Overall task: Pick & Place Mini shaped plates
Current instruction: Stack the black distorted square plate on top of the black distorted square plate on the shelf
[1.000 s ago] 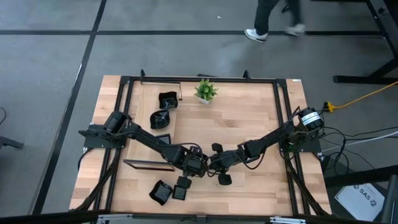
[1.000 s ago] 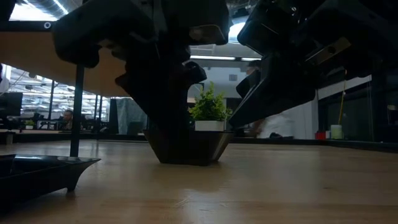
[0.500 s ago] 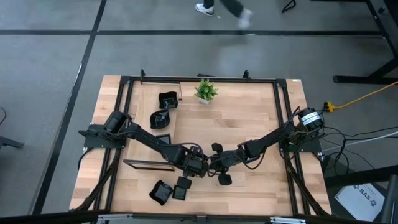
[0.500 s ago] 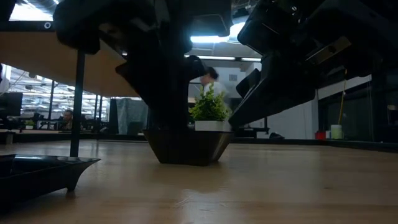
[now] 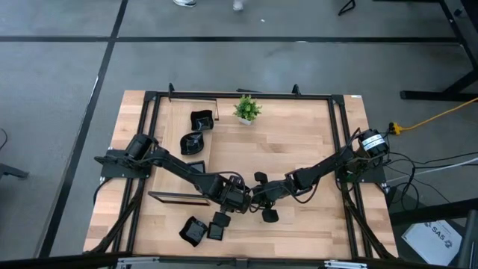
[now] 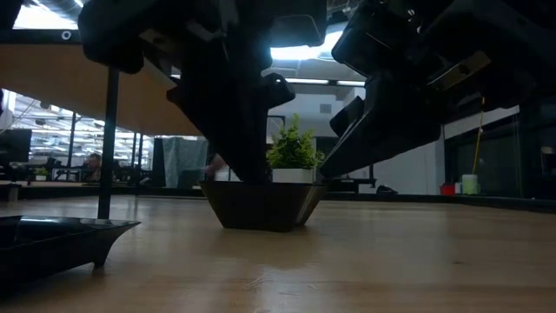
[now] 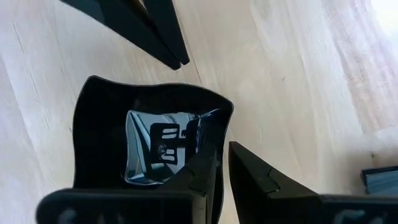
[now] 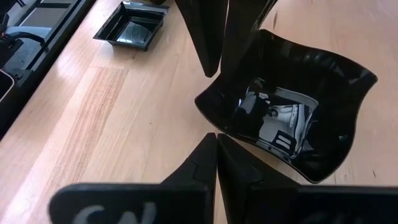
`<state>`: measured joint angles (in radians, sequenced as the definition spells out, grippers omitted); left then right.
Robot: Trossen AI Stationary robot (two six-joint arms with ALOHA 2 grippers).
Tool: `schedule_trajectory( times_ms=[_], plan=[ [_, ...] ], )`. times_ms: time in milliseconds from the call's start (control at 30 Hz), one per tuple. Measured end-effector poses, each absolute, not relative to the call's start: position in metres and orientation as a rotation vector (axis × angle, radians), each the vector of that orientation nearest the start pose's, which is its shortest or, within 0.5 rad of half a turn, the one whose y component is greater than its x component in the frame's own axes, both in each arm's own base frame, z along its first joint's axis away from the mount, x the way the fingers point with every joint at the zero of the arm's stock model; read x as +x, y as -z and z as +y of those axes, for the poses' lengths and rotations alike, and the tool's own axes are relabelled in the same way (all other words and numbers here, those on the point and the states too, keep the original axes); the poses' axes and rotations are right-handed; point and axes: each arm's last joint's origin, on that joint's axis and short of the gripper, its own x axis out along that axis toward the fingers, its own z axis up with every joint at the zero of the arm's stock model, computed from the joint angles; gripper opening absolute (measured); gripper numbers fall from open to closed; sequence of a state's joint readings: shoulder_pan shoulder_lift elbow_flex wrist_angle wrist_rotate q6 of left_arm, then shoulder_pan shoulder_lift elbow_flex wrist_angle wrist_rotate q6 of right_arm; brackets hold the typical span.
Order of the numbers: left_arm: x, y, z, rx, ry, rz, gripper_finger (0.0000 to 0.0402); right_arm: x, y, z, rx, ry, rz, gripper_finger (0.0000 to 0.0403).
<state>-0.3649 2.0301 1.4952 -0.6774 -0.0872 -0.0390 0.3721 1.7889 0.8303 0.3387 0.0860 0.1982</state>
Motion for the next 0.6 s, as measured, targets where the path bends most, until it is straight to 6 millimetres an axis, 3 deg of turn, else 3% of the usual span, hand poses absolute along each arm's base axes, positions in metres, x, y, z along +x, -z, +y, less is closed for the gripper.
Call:
schedule_trajectory(
  times_ms=[600],
  plan=[
    [0.3868,-0.1704,-0.1448,0.274,0.209,1.198,0.0017,0.3229,-0.1391,0.1234,0.049,-0.216,0.630,0.0013]
  ],
)
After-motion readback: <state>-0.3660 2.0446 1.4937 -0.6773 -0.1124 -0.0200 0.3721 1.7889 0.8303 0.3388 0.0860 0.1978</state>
